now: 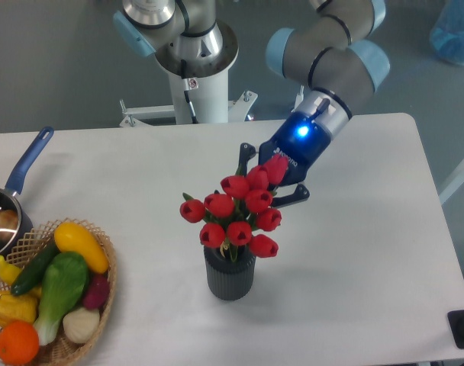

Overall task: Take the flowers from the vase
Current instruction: 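Lift the gripped tulips up out of the grey vase, then carry the tulip bouquet away from the vase, holding it aloft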

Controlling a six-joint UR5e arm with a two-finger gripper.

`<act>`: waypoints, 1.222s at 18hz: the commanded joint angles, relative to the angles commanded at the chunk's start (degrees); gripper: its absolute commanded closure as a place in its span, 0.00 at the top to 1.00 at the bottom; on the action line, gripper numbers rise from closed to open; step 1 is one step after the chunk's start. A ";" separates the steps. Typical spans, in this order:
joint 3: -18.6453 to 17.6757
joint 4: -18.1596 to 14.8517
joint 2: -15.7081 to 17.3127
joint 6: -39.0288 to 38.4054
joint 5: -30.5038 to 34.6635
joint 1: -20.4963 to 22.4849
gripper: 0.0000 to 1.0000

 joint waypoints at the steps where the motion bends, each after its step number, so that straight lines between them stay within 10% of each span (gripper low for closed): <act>1: 0.35 0.00 0.26 -0.09 0.00 0.09 0.01; 22: 7.73 -0.17 2.73 -5.28 0.35 10.55 0.00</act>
